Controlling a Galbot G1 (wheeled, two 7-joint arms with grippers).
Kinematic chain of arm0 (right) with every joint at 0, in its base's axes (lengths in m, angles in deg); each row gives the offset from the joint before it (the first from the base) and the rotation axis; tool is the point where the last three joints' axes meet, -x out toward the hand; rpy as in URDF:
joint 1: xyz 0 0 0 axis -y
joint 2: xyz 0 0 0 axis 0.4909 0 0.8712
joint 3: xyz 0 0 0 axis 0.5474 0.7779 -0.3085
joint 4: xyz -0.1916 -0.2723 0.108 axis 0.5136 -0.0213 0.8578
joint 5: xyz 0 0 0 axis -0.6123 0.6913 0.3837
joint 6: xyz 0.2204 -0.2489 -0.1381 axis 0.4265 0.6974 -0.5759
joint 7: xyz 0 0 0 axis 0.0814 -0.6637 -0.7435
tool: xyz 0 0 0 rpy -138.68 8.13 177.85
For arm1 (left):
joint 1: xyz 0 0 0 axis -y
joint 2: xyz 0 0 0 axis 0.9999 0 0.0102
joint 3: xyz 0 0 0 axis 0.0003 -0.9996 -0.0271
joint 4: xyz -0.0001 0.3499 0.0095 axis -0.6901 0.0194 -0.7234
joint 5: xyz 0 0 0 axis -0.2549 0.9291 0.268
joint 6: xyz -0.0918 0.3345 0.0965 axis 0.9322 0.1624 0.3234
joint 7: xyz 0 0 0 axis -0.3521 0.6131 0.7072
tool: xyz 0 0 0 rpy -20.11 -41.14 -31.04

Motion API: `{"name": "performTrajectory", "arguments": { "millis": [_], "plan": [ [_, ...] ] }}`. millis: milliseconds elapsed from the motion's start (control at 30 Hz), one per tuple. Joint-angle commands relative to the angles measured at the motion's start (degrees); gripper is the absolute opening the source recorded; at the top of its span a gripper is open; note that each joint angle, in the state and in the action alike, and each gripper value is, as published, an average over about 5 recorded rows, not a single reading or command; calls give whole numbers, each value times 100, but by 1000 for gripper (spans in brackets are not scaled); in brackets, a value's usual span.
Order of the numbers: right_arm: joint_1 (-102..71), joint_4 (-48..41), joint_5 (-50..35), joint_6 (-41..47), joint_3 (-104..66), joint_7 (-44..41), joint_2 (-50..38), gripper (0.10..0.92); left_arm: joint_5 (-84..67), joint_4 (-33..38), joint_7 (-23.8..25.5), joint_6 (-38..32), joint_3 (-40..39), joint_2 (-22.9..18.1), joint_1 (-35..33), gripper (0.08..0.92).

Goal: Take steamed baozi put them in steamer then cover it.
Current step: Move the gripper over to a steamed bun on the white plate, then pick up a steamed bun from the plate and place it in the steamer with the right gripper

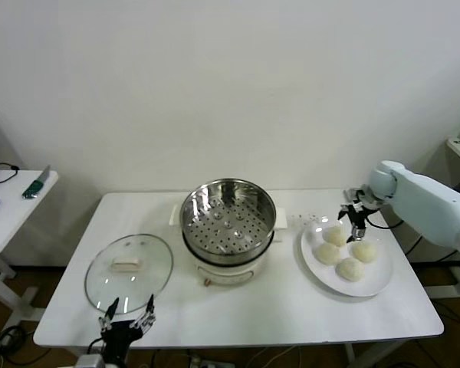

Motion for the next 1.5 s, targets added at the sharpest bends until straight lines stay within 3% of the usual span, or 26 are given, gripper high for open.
{"name": "performTrajectory", "arguments": {
  "millis": [33,667,933,1067,1267,1500],
  "plan": [
    [-338,-965,316,-161,-338,-113,524,823,1,-10,0,-9,2,3,-3,823],
    [-483,-1814,787,-532,-756,0,1077,818,-15,-64,-9,-73,-5,10,7,823],
    [-393,-1763,741,-554,-747,-79,1063,672,-17,-58,-12,-81,-17,16,12,823],
    [-363,-1651,665,-540,-681,-108,1002,652,-16,-52,-15,-89,-28,14,-5,823],
    [157,-1021,154,-540,-140,-162,685,653,-8,-19,-19,-79,-40,11,-17,823],
    [2272,784,-1061,-760,1591,-327,248,653,-6,35,-75,-80,-61,83,-39,823]
  ]
}}
